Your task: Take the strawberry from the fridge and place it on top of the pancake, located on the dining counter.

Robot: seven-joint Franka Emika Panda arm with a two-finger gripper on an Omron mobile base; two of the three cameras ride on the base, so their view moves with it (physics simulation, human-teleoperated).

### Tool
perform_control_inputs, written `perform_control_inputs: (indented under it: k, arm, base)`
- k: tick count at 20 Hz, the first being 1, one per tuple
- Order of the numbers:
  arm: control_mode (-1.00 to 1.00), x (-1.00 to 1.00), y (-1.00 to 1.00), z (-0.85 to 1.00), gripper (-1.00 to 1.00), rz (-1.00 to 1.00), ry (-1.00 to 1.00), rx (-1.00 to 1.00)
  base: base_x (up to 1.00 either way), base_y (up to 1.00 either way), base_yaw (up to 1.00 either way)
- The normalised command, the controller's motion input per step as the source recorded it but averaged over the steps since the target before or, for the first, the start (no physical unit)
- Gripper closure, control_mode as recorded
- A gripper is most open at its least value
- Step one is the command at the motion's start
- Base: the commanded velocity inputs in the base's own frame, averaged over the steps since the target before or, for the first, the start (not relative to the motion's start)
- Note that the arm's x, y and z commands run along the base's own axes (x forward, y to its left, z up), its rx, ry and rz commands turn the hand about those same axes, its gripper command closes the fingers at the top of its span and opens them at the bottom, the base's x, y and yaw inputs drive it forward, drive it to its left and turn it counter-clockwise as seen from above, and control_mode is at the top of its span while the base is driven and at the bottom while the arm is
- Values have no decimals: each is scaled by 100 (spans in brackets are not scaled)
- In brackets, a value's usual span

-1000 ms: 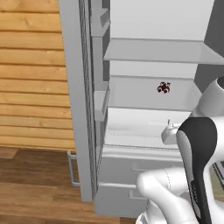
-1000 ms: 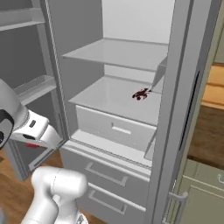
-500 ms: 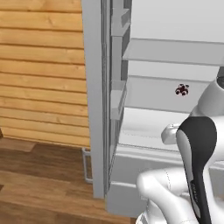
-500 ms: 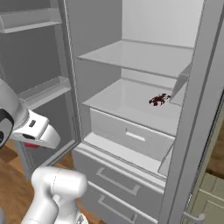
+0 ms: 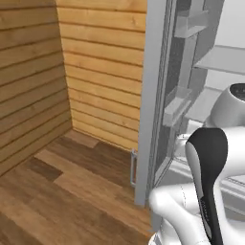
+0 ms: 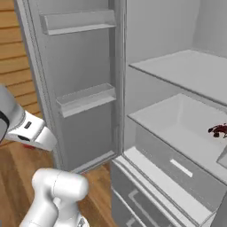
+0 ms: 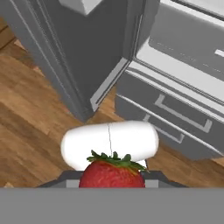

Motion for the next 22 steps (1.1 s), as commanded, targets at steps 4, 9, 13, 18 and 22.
perform_control_inputs:
  k: [4, 9, 13, 18, 22]
  arm:
    - [100, 0, 0, 0, 100, 0, 0, 0]
    - [100, 0, 0, 0, 100, 0, 0, 0]
    - [100, 0, 0, 0, 100, 0, 0, 0]
    - [100, 0, 0, 0, 100, 0, 0, 0]
    - [100, 0, 0, 0, 100, 0, 0, 0]
  base:
    - [-40, 0, 100]
    - [-71, 0, 91]
    - [-77, 26, 83]
    - [-47, 71, 51]
    - [16, 52, 4]
